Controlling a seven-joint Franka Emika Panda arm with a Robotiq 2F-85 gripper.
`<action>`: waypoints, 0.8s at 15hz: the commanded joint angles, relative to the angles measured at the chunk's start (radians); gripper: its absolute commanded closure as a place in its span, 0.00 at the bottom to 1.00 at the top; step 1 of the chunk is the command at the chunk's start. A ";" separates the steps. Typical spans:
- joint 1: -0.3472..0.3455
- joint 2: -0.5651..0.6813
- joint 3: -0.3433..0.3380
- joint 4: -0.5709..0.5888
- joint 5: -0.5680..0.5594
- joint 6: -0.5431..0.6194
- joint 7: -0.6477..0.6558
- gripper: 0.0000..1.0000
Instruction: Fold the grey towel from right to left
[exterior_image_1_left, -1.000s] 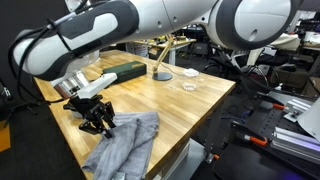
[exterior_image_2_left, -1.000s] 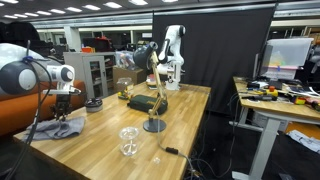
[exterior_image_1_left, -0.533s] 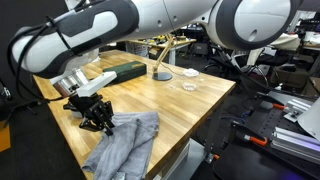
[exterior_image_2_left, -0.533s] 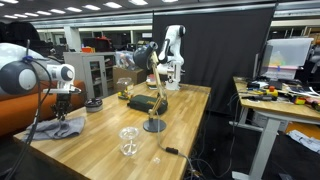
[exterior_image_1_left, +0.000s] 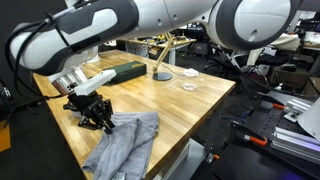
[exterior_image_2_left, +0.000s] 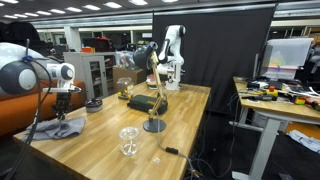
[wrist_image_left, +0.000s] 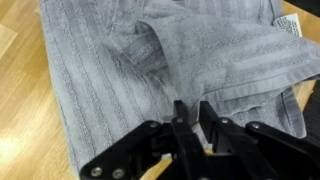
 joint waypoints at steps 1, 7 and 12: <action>0.002 0.000 -0.010 -0.002 0.011 -0.016 0.030 0.94; 0.000 0.003 -0.010 -0.002 0.010 -0.023 0.042 0.99; 0.008 0.001 -0.015 0.023 0.009 -0.048 0.093 0.99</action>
